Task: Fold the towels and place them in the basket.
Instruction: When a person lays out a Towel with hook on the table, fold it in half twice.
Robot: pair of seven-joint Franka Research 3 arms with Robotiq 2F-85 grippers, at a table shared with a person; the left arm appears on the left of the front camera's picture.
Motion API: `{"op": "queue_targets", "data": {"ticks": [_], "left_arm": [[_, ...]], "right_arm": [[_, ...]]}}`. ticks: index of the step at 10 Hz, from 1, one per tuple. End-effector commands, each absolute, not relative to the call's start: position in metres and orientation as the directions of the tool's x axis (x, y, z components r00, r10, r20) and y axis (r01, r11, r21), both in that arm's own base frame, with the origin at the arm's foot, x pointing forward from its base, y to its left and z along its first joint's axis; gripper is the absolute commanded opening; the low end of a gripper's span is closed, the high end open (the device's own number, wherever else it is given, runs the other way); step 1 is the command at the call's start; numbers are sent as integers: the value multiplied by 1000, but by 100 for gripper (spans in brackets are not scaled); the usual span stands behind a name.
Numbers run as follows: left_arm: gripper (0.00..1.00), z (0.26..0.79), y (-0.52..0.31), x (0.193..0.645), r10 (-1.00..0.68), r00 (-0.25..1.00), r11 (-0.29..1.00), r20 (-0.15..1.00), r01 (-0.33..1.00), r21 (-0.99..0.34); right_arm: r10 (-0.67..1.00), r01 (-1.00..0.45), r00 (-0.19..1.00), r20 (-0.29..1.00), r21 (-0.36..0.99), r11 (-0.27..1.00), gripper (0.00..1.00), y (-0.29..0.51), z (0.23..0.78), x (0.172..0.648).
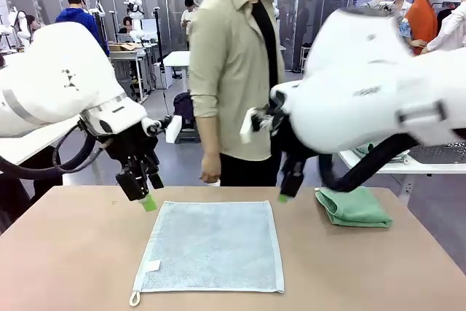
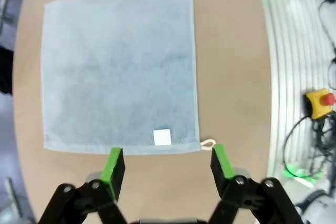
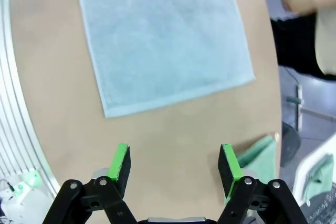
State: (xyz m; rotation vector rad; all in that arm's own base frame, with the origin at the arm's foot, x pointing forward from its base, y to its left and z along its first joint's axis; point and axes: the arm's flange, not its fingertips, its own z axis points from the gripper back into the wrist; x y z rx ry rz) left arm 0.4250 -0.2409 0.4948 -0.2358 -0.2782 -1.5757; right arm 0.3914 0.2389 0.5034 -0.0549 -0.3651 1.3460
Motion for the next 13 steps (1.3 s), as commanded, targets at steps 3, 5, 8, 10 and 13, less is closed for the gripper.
{"op": "queue_targets", "data": {"ticks": [3,5,8,10,13], "left_arm": [[83,463,-257,418,-988,27,31,152,999,24],[83,449,-263,409,-994,3,9,113,998,55],[83,440,-260,396,-996,-10,1,93,993,115],[83,446,-262,407,-992,-25,-20,124,999,39],[83,446,-262,407,-992,-25,-20,124,999,39]], "right_arm": [[989,-980,24,149,-191,53,84,279,463,394],[991,-985,6,132,-168,29,84,282,458,399],[988,-987,21,150,-153,44,84,279,459,407],[991,-983,28,129,-178,51,84,283,453,397],[991,-983,28,129,-178,51,84,283,453,397]]}}
